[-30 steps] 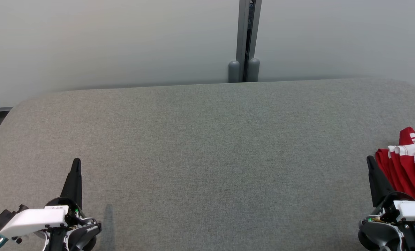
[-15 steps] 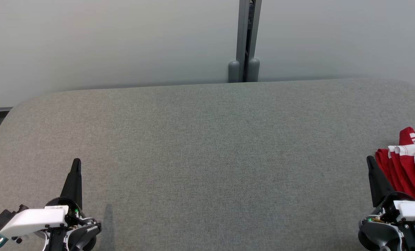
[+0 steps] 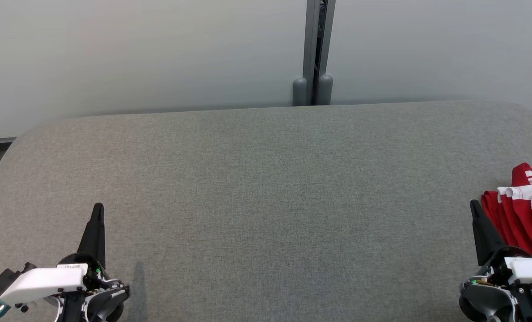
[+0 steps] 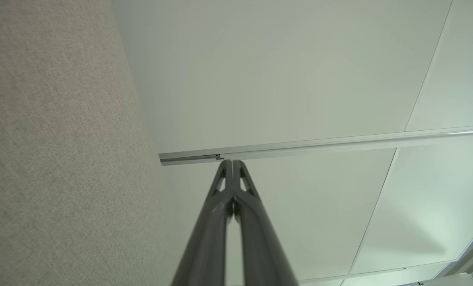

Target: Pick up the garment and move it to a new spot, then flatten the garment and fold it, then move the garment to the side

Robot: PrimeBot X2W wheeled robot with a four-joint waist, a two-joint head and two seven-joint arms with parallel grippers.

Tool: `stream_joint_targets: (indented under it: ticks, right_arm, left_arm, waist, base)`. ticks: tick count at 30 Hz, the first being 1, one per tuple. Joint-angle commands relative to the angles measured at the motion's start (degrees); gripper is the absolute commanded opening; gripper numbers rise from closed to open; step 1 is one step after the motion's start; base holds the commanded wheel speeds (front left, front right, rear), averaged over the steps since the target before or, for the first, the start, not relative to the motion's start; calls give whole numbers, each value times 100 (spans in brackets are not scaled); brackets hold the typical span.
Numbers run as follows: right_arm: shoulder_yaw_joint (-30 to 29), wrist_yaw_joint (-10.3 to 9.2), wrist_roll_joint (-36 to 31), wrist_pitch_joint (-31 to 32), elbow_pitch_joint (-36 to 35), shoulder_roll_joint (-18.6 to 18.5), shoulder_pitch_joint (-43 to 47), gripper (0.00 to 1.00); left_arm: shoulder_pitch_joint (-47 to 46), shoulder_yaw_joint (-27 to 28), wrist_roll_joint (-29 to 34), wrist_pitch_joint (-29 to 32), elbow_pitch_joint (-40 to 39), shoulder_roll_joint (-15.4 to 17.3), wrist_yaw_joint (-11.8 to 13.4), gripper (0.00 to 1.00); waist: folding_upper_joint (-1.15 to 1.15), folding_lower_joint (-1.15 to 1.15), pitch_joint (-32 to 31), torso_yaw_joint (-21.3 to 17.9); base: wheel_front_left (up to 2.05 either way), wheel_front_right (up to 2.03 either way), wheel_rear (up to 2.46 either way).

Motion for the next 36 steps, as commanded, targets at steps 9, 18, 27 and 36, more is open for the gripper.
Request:
stream_joint_targets:
  ticks: [9,18,27,36]
  right_arm:
    - [-10,0,14,20,-18,-53,47,0]
    - [-10,0,14,20,-18,-53,47,0]
    - [-9,0,14,20,-18,-53,47,0]
    - [-9,0,14,20,-18,-53,47,0]
  left_arm:
    - [-81,24,-8,17,-17,32,-24,0]
    - [-81,24,-7,17,-17,32,-24,0]
    - [-81,24,-7,17,-17,32,-25,0]
    - [-81,23,-8,17,-17,32,-25,0]
  waist:
    - [0,0,0,0]
    - [0,0,0,0]
    - [0,0,0,0]
    - [0,0,0,0]
  base:
    - [0,0,0]
    - [0,0,0]
    - [0,0,0]
    - [0,0,0]
